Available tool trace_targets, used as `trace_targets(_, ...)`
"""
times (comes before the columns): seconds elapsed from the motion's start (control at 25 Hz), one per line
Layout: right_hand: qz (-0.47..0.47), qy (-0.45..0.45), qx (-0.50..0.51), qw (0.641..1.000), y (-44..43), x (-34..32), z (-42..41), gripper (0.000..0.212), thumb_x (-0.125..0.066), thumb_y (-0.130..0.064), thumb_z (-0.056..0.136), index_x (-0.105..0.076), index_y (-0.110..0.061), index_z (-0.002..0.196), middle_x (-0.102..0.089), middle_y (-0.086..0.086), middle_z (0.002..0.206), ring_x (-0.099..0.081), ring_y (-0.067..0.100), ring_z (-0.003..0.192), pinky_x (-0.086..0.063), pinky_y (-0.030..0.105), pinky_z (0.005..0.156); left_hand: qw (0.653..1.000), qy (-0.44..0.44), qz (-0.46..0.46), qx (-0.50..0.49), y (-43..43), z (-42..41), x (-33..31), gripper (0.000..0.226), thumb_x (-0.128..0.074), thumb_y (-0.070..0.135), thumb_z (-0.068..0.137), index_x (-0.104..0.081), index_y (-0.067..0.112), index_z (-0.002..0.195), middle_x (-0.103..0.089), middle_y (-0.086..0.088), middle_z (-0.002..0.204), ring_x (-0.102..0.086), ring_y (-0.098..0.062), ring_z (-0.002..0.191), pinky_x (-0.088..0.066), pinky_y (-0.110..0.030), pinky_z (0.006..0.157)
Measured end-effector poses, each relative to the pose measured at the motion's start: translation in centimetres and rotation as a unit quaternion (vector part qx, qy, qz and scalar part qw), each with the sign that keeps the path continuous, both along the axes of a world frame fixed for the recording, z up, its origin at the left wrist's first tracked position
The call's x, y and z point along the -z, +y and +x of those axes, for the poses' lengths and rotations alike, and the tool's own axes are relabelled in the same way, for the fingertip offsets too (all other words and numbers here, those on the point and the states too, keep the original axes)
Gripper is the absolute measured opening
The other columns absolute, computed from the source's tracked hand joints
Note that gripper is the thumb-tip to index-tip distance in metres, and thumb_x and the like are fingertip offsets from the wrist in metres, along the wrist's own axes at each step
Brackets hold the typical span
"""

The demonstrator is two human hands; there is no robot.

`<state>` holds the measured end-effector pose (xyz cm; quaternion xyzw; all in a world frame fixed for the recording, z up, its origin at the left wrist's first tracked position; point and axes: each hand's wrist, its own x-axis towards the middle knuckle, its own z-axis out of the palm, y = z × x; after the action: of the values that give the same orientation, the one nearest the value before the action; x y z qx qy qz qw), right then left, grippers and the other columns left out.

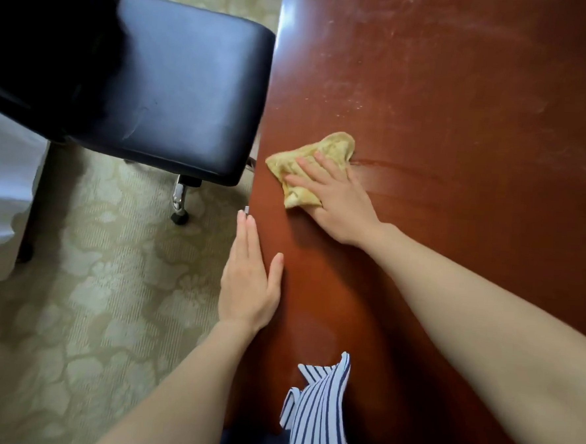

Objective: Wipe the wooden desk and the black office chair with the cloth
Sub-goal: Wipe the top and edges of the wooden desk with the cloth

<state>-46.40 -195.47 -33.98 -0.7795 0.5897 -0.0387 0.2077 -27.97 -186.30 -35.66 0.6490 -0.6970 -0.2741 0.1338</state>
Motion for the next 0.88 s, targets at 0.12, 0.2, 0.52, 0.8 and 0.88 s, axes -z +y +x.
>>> trace_targets(0.12, -0.018, 0.009, 0.063, 0.998, -3.0, 0.7, 3.4, 0.045, -0.039, -0.042, 0.097, -0.034, -0.042, 0.142, -0.018, -0.010, 0.157, -0.002, 0.016, 0.146, 0.004, 0.045, 0.114, 1.000, 0.008, 0.002, 0.002, -0.1, -0.1, 0.0, 0.072, -0.032, 0.044, 0.093, -0.006, 0.010, 0.151, 0.004, 0.003, 0.159, -0.015, -0.014, 0.143, -0.021, -0.022, 0.107)
trace_targets(0.2, -0.025, 0.009, 0.089, 0.996, -3.5, 1.2, 5.4, 0.048, -0.038, -0.043, 0.097, -0.031, -0.042, 0.144, -0.015, -0.008, 0.158, 0.000, 0.020, 0.146, 0.004, 0.049, 0.114, 1.000, 0.011, -0.001, 0.002, -0.2, 0.1, 0.2, 0.072, -0.032, 0.044, 0.094, -0.005, 0.011, 0.151, 0.006, 0.006, 0.158, -0.014, -0.014, 0.144, -0.022, -0.023, 0.107)
trace_targets(0.52, -0.013, -0.001, -0.040, 0.999, 4.3, -0.3, 2.9, 0.053, -0.048, -0.036, 0.093, -0.034, -0.036, 0.144, -0.019, -0.004, 0.157, -0.005, 0.020, 0.146, 0.001, 0.046, 0.117, 1.000, 0.002, -0.015, 0.001, -0.1, 0.7, 0.4, 0.066, -0.037, 0.036, 0.098, -0.007, 0.010, 0.151, 0.002, 0.003, 0.160, -0.015, -0.014, 0.144, -0.026, -0.027, 0.109)
trace_targets(0.8, -0.006, -0.029, -0.060, 0.998, 15.0, -0.7, -2.9, 0.058, -0.069, -0.020, 0.078, -0.054, -0.024, 0.134, -0.039, 0.000, 0.148, -0.025, 0.024, 0.141, -0.016, 0.049, 0.114, 1.000, -0.025, -0.013, 0.000, 0.2, 0.5, 0.3, 0.065, -0.034, 0.036, 0.098, -0.009, 0.009, 0.151, 0.000, 0.000, 0.160, -0.020, -0.019, 0.142, -0.035, -0.038, 0.104)
trace_targets(0.88, -0.014, -0.026, -0.012, 1.000, 15.9, -0.7, -5.9, 0.061, -0.074, -0.012, 0.073, -0.057, -0.022, 0.131, -0.041, -0.001, 0.146, -0.027, 0.023, 0.139, -0.021, 0.047, 0.112, 1.000, -0.022, -0.011, 0.001, 0.2, 0.4, 0.3, 0.064, -0.034, 0.035, 0.098, -0.008, 0.010, 0.151, 0.001, 0.001, 0.160, -0.019, -0.018, 0.143, -0.034, -0.038, 0.106)
